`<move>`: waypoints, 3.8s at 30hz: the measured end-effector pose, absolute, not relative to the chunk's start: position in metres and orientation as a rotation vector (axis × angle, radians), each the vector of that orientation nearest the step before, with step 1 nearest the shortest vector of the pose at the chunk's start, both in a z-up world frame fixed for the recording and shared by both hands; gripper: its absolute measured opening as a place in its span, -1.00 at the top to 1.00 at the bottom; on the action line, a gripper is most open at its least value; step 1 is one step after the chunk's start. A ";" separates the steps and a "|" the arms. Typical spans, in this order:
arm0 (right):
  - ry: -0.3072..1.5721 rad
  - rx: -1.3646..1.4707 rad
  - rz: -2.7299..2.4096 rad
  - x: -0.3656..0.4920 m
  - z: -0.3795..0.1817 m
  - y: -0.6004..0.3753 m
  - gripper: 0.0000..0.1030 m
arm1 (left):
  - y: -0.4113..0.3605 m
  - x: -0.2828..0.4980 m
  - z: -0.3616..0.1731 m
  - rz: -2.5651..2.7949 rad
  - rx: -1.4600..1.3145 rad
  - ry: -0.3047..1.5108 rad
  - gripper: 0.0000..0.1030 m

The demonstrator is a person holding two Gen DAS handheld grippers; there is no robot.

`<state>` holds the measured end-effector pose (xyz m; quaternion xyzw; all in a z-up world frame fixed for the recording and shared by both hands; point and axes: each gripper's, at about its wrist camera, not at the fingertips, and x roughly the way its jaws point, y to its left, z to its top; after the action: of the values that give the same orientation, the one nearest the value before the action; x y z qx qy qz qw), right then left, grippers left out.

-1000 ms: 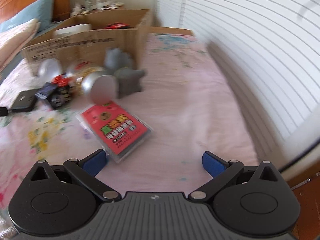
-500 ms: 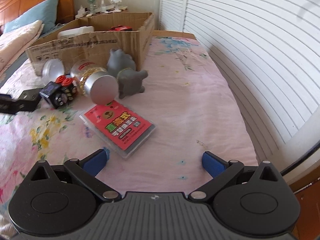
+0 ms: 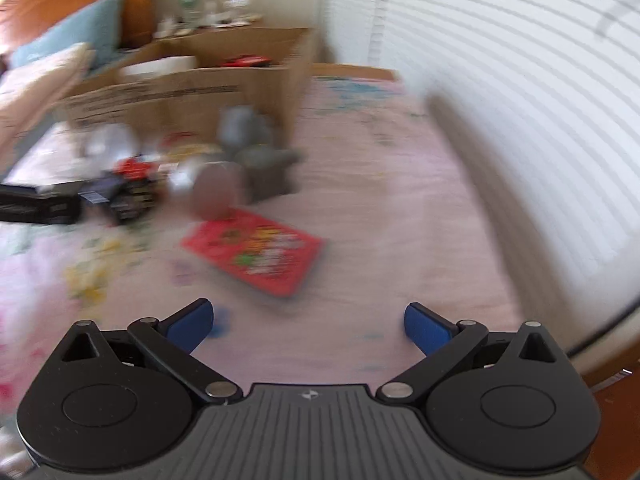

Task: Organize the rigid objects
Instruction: 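Lower left tool onto the black power bank while right tool approaches the red card pack, then close left tool on the black power bank while right tool hovers over the red card pack, then lift power bank with left tool while right tool grasps the red card pack, then lower power bank with left tool and card pack with right tool into box, release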

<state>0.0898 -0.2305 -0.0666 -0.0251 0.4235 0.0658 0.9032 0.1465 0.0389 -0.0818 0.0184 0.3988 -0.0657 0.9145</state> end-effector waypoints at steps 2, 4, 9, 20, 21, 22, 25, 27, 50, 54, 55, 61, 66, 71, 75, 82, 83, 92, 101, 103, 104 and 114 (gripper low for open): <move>0.879 -0.040 0.190 0.090 -0.067 -0.222 -1.00 | 0.037 0.147 -0.082 -0.139 0.043 0.819 -0.44; 0.873 -0.071 0.170 0.097 -0.069 -0.210 -1.00 | 0.037 0.148 -0.082 -0.140 0.039 0.821 -0.44; 0.857 -0.049 0.142 0.115 -0.069 -0.197 -1.00 | 0.037 0.148 -0.082 -0.141 0.041 0.818 -0.44; 0.836 -0.056 0.081 0.127 -0.070 -0.198 -0.87 | 0.038 0.147 -0.082 -0.157 0.044 0.818 -0.41; 0.839 -0.060 0.087 0.125 -0.070 -0.200 -0.87 | 0.038 0.146 -0.082 -0.161 0.046 0.818 -0.41; 0.840 -0.064 0.094 0.123 -0.070 -0.201 -0.87 | 0.039 0.145 -0.082 -0.167 0.049 0.819 -0.41; 0.849 -0.090 0.146 0.115 -0.070 -0.206 -0.87 | 0.042 0.138 -0.081 -0.191 0.061 0.827 -0.41; 0.855 -0.109 0.188 0.108 -0.069 -0.210 -0.87 | 0.044 0.131 -0.080 -0.220 0.077 0.837 -0.41; 0.842 -0.138 0.258 0.094 -0.069 -0.207 -0.83 | 0.039 0.101 -0.078 -0.182 0.056 0.861 -0.34; 0.856 -0.142 0.265 0.094 -0.068 -0.208 -0.82 | 0.039 0.102 -0.077 -0.196 0.063 0.874 -0.33; 0.861 -0.143 0.268 0.095 -0.068 -0.208 -0.82 | 0.039 0.103 -0.076 -0.206 0.059 0.879 -0.33; 0.859 -0.148 0.300 0.093 -0.057 -0.211 -0.82 | 0.038 0.101 -0.067 -0.242 0.082 0.875 -0.33; 0.848 -0.169 0.327 0.092 -0.043 -0.211 -0.82 | 0.039 0.100 -0.056 -0.274 0.091 0.883 -0.33; 0.832 -0.180 0.376 0.095 -0.026 -0.209 -0.82 | 0.036 0.103 -0.037 -0.322 0.115 0.881 -0.33; 0.813 -0.176 0.418 0.101 -0.012 -0.208 -0.82 | 0.032 0.111 -0.018 -0.350 0.130 0.855 -0.33; 0.754 -0.194 0.457 0.117 0.014 -0.202 -0.82 | 0.023 0.147 0.015 -0.371 0.127 0.786 -0.34; 0.748 -0.196 0.460 0.120 0.017 -0.201 -0.82 | 0.020 0.154 0.018 -0.366 0.132 0.772 -0.33; 0.717 -0.205 0.448 0.149 0.038 -0.197 -0.82 | 0.004 0.222 0.023 -0.307 0.138 0.742 -0.34; 0.721 -0.199 0.443 0.157 0.039 -0.199 -0.82 | 0.005 0.236 0.006 -0.275 0.086 0.723 -0.84; 0.720 -0.202 0.439 0.159 0.039 -0.199 -0.82 | 0.009 0.228 0.006 -0.279 0.079 0.735 -0.84; 0.720 -0.202 0.439 0.160 0.040 -0.199 -0.82 | 0.011 0.222 0.007 -0.286 0.082 0.734 -0.85; 0.719 -0.180 0.430 0.189 0.050 -0.196 -0.82 | 0.020 0.153 0.007 -0.270 0.163 0.723 -0.93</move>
<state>0.1891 -0.1957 0.0501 -0.0871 0.3487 0.2085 0.9096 0.1526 0.0203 0.0073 0.0795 0.3520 -0.1315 0.9233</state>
